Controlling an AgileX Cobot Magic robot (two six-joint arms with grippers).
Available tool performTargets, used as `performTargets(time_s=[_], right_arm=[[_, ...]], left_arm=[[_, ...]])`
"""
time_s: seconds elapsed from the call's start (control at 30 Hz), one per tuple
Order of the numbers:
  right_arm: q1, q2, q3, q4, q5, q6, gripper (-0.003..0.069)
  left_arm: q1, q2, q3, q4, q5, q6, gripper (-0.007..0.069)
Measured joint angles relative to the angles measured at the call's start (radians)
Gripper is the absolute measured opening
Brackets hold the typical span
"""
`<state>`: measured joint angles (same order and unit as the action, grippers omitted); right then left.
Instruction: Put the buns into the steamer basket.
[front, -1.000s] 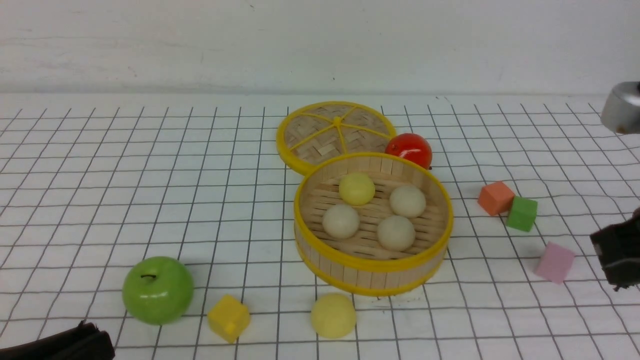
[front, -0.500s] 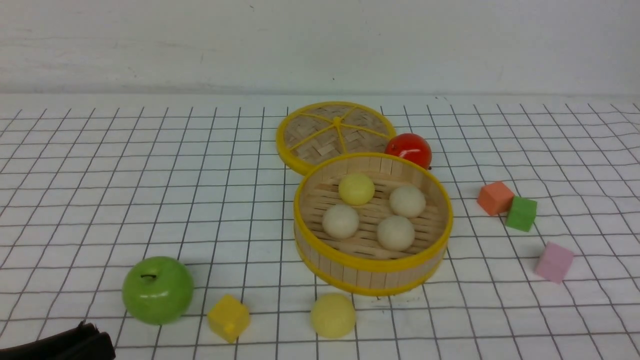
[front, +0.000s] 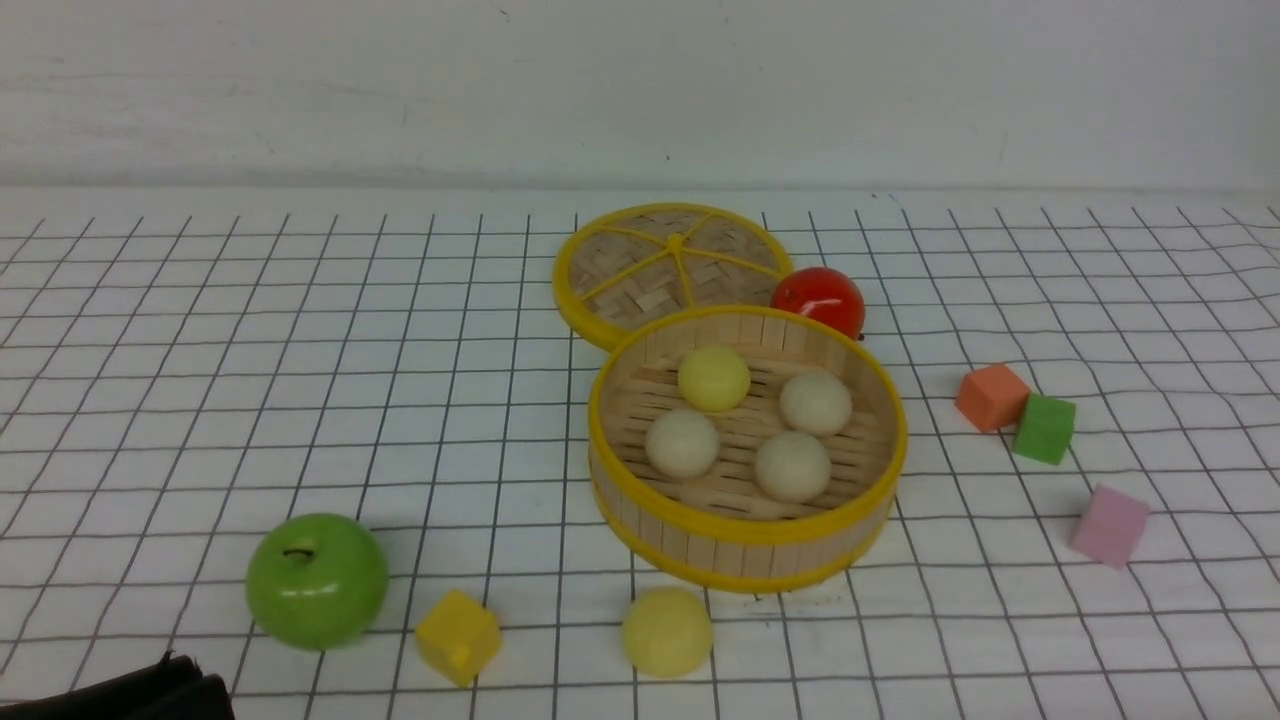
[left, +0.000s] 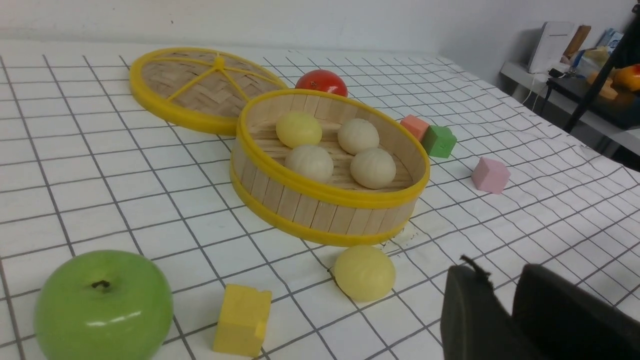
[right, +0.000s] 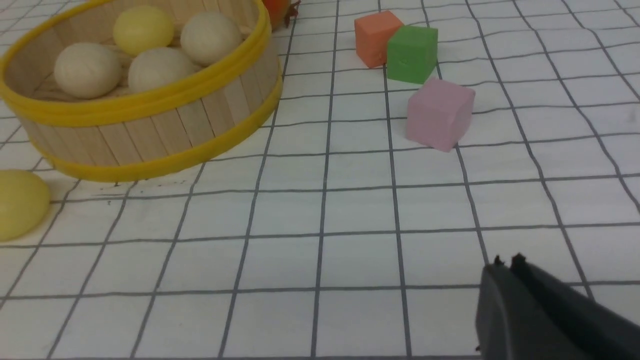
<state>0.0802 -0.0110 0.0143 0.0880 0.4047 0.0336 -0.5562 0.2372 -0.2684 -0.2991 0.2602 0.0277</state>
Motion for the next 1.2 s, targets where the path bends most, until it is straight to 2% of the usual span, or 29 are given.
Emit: performTargets(time_s=[0.57,0.73,0.8,0.87,0.93,1.03,1.1,1.2], right_arm=[[0.0,0.0,0.001,0.003,-0.002,0.0,-0.0009],[0.0,0.0,0.001,0.003,-0.002,0.0,-0.0003],[0.0,0.0,0.001,0.003,-0.002,0.0,-0.0001],[0.0,0.0,0.001,0.003,-0.003,0.0,0.0],[0.0,0.0,0.001,0.003,-0.003,0.0,0.0001],[0.0,0.0,0.001,0.003,-0.003,0.0,0.0003],[0.0,0.0,0.001,0.003,-0.003,0.0,0.0005],[0.0,0.0,0.001,0.004,-0.004,0.0,0.0008]], left_arm=[[0.0,0.0,0.0,0.0,0.0,0.0,0.0153],[0.006,-0.005,0.027,0.063,-0.073,0.005,0.0155],[0.05,-0.018,0.054,0.088,-0.146,-0.004,0.0146],[0.169,-0.07,0.088,0.098,-0.209,-0.021,0.0105],[0.241,-0.114,0.113,0.102,-0.209,-0.028,0.0064],[0.36,-0.193,0.175,0.105,-0.168,-0.054,-0.0012],[0.411,-0.24,0.246,0.12,-0.131,-0.083,-0.0013],[0.433,-0.248,0.289,0.135,-0.04,-0.129,-0.0013]])
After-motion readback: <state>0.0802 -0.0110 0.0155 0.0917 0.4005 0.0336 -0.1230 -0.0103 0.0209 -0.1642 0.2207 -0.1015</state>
